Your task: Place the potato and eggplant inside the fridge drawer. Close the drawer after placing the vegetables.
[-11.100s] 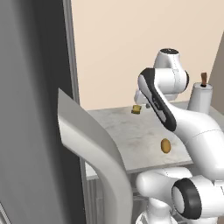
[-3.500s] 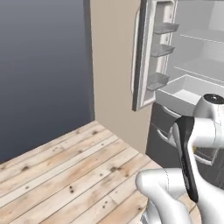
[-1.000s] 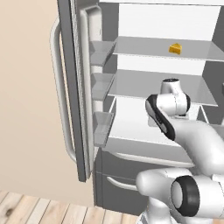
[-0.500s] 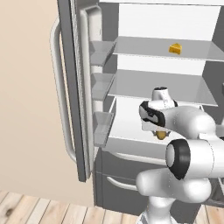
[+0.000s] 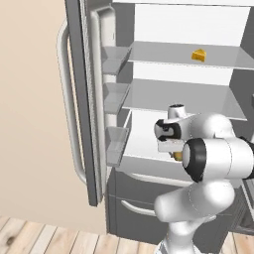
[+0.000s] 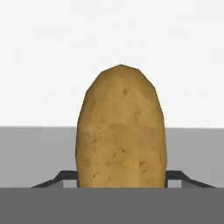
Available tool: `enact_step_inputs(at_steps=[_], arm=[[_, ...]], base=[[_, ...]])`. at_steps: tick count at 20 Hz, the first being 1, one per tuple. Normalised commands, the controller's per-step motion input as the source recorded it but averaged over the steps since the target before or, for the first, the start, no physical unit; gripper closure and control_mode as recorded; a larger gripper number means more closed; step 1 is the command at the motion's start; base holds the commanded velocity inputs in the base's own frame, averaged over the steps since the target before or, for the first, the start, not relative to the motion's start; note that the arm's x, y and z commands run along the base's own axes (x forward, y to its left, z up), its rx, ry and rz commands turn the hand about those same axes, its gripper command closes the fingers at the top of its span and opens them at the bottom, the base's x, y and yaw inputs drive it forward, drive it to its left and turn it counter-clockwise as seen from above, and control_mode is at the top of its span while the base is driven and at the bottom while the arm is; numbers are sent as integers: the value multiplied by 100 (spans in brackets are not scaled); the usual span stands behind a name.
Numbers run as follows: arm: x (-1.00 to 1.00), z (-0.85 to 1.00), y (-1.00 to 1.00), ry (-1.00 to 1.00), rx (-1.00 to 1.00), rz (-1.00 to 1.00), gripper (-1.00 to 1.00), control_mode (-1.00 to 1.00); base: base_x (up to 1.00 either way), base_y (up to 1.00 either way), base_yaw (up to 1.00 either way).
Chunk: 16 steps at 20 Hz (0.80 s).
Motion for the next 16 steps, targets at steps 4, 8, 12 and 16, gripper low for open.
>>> enact_step_inputs(at_steps=[4, 8, 12, 16], arm=[[-34, -37, 8, 3, 0, 0, 100, -100], [-50, -12, 0, 4, 4, 3, 100, -100], [-69, -12, 0, 0, 6, 1, 100, -100], [30, 0, -19, 1, 5, 1, 100, -100]], base=[[0, 0, 0], [0, 0, 0], [0, 0, 0], [0, 0, 0]])
